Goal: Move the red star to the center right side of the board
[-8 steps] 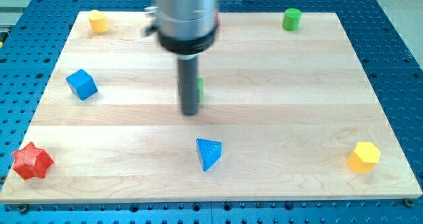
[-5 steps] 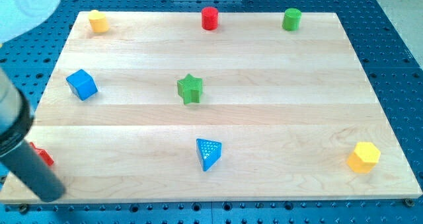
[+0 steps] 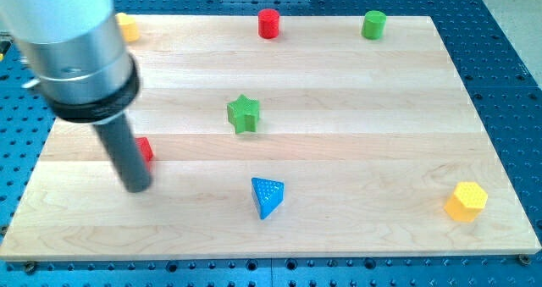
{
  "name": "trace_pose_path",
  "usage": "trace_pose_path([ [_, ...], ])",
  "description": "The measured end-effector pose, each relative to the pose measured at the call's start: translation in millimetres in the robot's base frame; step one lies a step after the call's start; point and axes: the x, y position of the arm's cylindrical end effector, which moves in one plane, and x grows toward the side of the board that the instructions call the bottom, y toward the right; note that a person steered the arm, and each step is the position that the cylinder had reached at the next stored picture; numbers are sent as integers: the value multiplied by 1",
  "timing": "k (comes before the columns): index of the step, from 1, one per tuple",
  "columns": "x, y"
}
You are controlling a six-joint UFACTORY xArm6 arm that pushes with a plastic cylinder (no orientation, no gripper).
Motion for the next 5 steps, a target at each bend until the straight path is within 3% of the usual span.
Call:
trace_pose_path([
  [1,-11,-47],
  [2,-32,-2],
  [5,-68,250],
])
